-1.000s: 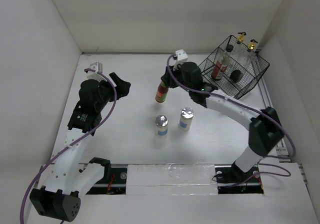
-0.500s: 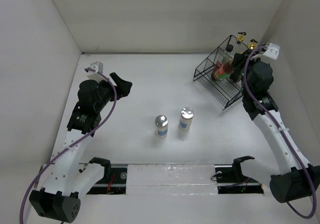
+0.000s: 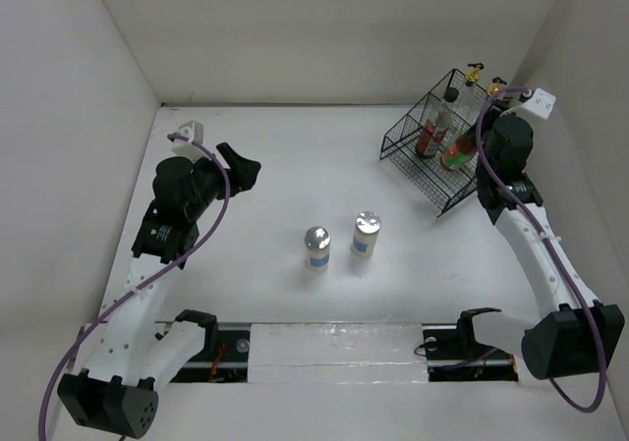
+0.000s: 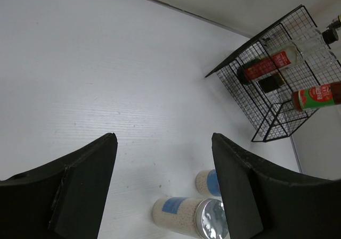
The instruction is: Organize the condiment bottles
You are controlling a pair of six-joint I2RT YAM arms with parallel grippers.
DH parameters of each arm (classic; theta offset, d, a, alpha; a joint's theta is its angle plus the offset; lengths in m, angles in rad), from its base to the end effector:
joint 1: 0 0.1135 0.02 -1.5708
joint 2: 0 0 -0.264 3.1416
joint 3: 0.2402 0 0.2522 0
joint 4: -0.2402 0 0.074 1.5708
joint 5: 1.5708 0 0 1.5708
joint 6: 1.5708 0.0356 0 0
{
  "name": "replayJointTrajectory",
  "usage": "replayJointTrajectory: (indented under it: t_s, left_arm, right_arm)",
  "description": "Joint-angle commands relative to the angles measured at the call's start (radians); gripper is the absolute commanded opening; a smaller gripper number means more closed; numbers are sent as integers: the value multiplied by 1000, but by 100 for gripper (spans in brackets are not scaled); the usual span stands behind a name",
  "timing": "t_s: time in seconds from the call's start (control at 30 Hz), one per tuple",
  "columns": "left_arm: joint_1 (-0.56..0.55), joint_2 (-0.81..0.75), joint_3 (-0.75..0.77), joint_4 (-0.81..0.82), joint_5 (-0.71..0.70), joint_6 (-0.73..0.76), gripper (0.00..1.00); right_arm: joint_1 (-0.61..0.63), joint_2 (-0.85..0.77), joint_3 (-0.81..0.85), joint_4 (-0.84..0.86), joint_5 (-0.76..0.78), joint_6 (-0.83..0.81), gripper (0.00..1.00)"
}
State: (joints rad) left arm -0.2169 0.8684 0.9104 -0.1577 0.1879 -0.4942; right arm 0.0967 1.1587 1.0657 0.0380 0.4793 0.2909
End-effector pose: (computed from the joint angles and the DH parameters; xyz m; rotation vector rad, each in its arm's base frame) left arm 0.1938 -0.0495 0.3727 -0.0951 1.7297 -0.6876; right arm 0.2695 0.0096 0.3866 0.5164 1.5358 -0.0908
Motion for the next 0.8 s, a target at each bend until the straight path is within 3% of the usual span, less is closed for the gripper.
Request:
replayJointTrajectory:
  t_s: [0.0, 0.4, 0.77]
  left_arm:
    - [-6, 6, 19, 44, 21, 6, 67]
    - [-6, 34, 19, 44, 21, 6, 67]
    - [-6, 43, 19, 44, 21, 6, 67]
  right_arm:
    - [-3, -5, 34, 289, 90, -1, 23]
    - [-34, 55, 86, 373, 171, -59, 22]
    - [-34, 130, 8, 435, 171, -59, 22]
